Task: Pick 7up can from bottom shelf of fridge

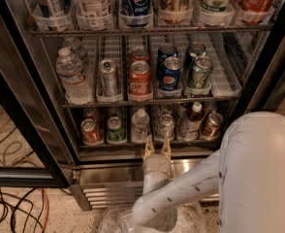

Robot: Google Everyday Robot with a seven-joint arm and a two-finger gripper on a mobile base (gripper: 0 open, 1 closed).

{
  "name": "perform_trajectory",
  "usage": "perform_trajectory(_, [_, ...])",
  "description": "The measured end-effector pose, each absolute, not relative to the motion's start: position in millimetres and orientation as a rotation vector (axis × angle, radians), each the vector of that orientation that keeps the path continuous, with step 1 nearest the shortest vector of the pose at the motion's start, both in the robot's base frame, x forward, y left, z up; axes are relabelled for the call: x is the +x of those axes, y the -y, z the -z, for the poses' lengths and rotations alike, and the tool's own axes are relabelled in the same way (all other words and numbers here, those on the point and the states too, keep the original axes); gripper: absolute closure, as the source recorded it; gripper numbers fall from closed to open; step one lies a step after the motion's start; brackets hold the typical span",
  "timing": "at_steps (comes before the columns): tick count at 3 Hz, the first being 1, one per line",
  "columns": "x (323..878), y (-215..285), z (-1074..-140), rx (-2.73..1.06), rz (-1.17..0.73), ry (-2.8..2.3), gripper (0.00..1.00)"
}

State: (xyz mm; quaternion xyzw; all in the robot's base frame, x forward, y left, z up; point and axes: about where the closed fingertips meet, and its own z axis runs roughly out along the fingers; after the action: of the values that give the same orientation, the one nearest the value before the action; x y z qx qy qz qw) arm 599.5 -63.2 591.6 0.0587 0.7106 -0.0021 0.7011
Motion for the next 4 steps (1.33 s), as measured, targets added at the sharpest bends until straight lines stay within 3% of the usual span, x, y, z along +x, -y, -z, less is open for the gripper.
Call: perform_trajectory(4, [617,68,-582,0.145,0.090,-1.593,0.47])
